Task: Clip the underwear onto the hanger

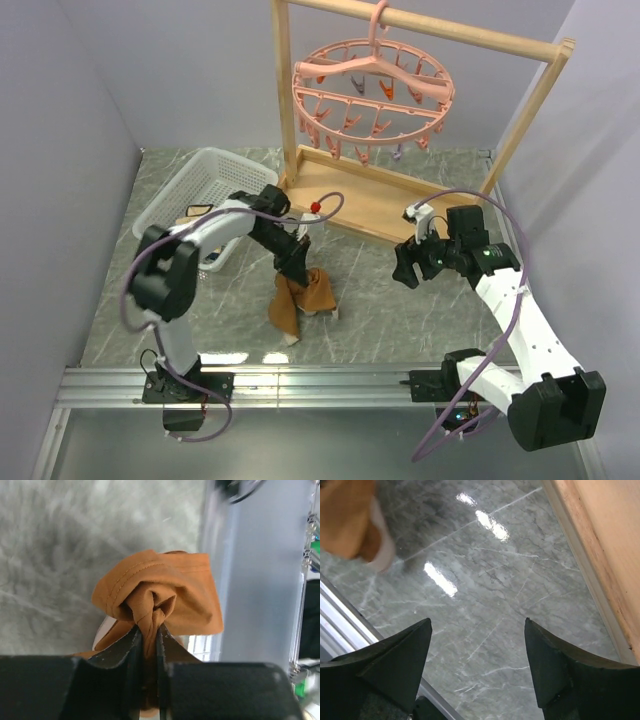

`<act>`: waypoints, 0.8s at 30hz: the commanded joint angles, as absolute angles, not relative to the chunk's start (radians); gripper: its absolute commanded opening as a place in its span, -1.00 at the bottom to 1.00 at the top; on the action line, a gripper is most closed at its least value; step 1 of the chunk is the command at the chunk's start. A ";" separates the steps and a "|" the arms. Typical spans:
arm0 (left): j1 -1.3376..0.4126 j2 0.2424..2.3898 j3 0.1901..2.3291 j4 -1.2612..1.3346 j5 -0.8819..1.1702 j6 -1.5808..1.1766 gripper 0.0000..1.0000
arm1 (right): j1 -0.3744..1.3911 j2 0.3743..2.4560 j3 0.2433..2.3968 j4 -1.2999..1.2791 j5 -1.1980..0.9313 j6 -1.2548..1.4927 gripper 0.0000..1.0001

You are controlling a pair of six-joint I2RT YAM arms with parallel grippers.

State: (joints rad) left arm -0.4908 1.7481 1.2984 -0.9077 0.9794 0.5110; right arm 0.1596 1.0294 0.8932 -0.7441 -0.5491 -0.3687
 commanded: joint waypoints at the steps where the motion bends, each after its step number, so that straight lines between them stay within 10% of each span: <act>1: -0.486 1.882 1.402 -0.957 0.976 0.660 -0.61 | 0.187 0.986 0.859 -0.743 -0.493 -0.434 0.61; 11: -0.353 1.847 1.464 -0.608 0.851 0.417 -0.67 | 0.348 1.022 0.842 -0.704 -0.357 -0.388 0.36; 24: -0.242 1.603 1.310 -0.669 0.583 0.655 0.38 | 0.351 1.059 0.890 -0.673 -0.434 -0.253 0.32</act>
